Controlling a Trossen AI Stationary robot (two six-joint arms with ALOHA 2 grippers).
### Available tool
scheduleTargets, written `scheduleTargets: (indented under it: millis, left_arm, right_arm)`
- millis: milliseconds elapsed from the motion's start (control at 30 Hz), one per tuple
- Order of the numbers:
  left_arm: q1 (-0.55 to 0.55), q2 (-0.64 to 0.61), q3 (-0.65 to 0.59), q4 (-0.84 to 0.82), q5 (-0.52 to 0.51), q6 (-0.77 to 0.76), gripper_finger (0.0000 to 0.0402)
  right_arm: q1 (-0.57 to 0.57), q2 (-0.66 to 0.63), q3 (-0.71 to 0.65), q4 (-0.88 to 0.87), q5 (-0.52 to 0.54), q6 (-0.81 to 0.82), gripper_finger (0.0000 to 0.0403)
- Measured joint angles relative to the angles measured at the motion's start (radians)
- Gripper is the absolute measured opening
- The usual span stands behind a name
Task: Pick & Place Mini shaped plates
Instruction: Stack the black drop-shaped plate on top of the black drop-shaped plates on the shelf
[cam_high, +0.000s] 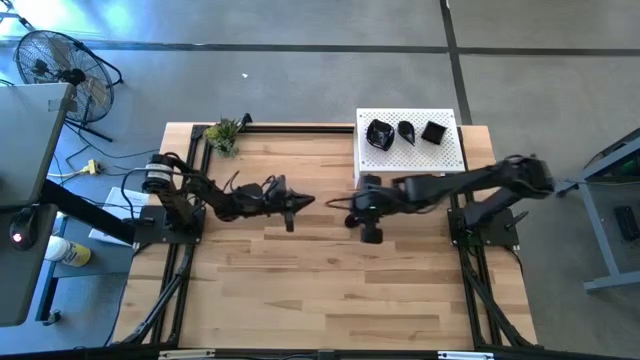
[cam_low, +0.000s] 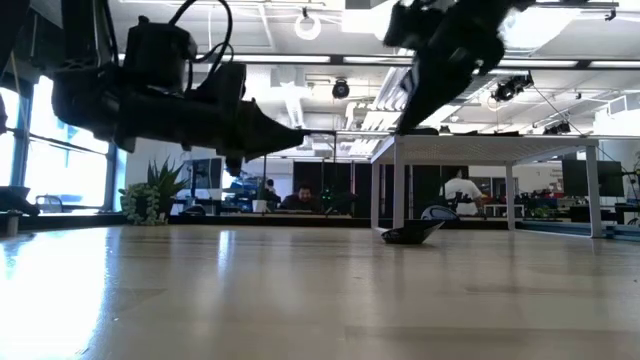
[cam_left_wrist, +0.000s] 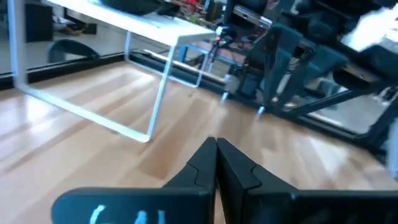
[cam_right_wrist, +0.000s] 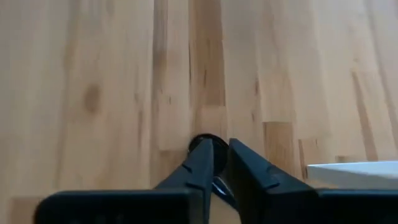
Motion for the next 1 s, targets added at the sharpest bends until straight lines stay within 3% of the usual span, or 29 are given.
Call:
scheduleTargets:
  millis: [167,400,1000]
  left_arm:
    - [0.026,0.000,-0.032,0.001,-0.008,0.038,0.0001]
    - [0.022,0.000,-0.057,-0.003,-0.020,0.060,0.0001]
    - [0.022,0.000,-0.056,-0.009,-0.023,0.057,0.0001]
  right_arm:
    - [-0.044,0.190,0.120,-0.086,-0.024,-0.137,0.0078]
    - [-0.128,0.366,0.192,-0.166,-0.039,-0.287,0.0080]
    - [-0.197,0.434,0.192,-0.142,-0.181,-0.388,0.0073]
